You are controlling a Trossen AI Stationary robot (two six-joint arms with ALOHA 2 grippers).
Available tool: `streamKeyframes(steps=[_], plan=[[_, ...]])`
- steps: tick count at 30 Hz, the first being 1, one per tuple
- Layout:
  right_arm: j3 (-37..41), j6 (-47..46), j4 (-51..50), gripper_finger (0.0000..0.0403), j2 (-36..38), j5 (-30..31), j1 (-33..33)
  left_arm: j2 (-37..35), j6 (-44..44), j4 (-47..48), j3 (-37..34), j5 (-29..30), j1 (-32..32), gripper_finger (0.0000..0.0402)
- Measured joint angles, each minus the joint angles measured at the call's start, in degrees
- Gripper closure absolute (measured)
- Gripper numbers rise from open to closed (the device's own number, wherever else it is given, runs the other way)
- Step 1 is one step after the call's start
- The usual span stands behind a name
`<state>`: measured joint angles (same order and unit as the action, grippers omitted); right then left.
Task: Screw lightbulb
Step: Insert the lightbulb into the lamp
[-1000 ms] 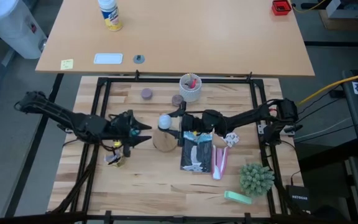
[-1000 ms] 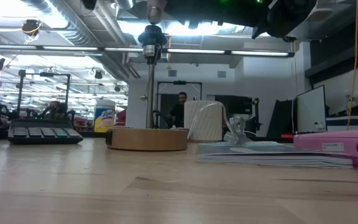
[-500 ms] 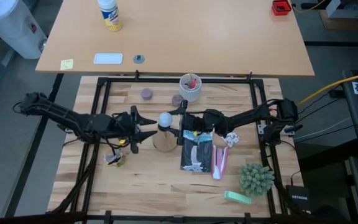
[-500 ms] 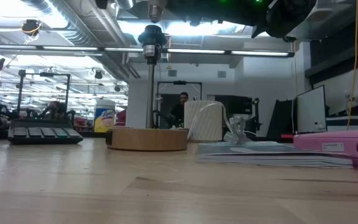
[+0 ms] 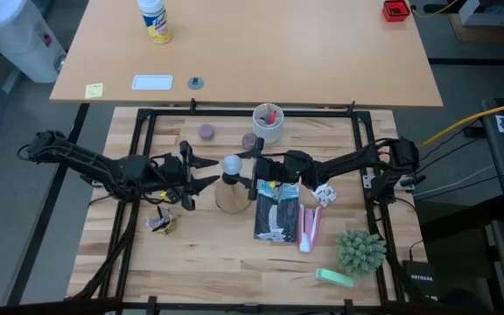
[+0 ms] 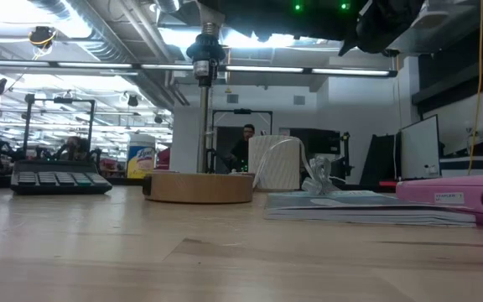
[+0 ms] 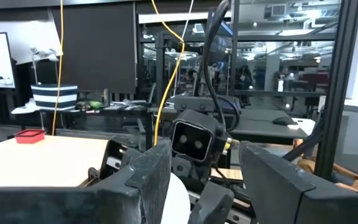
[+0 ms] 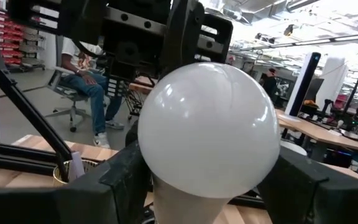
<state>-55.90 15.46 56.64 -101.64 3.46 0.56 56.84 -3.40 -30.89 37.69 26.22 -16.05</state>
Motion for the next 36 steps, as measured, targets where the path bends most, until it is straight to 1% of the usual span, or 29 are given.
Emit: streamKeyframes(steps=[7,16,20,25,29,36], plan=[[0.0,-0.2,2.5,0.0150,-2.7,-0.1,0.2,0.4,0.0,0.1,0.0,0.0,0.0,0.0221],[0.0,-0.2,2.2,0.0150,-2.8,0.0,0.2,0.4,0.0,0.3,0.0,0.0,0.0,0.0221],[0.0,-0.7,2.3,0.0150,-2.8,0.0,0.2,1.1,-2.2,-0.5,0.0,0.0,0.2,0.0221],[0.0,-0.7,2.1,0.0150,-2.8,0.0,0.2,5.8,-4.5,-6.7,0.0,-0.1,2.8,0.0221],[0.0,-0.8,2.1,0.0150,-2.8,0.0,0.2,10.5,-4.5,-8.2,0.0,-0.3,5.1,0.0221],[0.0,-0.9,1.4,0.0150,-2.8,0.0,0.2,11.4,-4.3,-8.8,0.0,-0.3,6.8,0.0221]])
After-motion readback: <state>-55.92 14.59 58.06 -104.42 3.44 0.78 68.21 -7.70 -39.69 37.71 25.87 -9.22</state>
